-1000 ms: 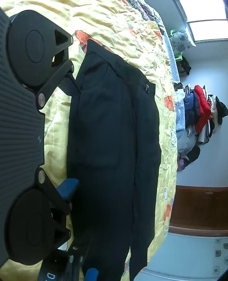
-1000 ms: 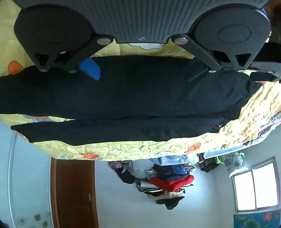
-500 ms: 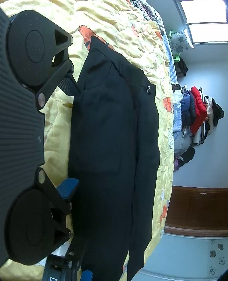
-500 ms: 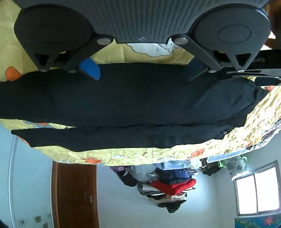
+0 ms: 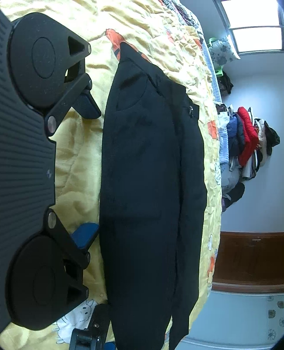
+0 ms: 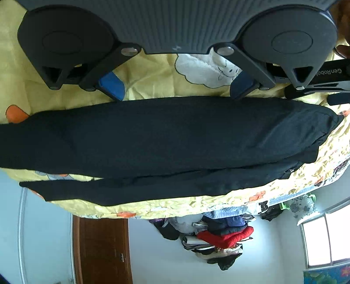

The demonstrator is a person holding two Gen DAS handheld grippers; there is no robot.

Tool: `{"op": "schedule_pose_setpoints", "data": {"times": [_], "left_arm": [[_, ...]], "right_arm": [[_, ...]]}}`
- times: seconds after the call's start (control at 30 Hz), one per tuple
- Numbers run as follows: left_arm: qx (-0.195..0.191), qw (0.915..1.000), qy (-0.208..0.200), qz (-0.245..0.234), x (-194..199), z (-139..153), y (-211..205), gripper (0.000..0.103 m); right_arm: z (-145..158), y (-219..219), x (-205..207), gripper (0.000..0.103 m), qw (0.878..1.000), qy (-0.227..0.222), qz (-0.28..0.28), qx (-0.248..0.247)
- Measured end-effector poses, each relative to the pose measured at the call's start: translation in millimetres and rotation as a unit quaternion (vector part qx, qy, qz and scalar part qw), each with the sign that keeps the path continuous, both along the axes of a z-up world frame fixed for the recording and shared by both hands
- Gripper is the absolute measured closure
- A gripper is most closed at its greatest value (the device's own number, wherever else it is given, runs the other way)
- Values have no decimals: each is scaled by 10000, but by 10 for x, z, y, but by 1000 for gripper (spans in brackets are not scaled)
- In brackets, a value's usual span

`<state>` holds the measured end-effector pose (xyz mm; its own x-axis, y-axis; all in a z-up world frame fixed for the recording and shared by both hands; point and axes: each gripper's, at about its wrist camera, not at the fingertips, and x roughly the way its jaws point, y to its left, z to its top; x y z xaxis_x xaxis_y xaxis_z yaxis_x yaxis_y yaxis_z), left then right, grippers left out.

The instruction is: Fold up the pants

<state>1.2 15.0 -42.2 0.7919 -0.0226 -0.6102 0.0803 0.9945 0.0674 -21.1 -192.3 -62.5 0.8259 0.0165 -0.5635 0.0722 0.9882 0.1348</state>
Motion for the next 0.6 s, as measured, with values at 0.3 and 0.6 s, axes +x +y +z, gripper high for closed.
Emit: {"op": "schedule_pose_setpoints", "data": {"times": [0.3, 0.6], "left_arm": [[-149, 9999, 48, 32, 8, -19, 36, 0], [-155, 9999, 48, 44, 15, -18, 33, 0]], "right_arm": [[-13, -12, -2, 0, 10000, 7, 19, 11], [-16, -32, -12, 0, 9999, -43, 37, 145]]}}
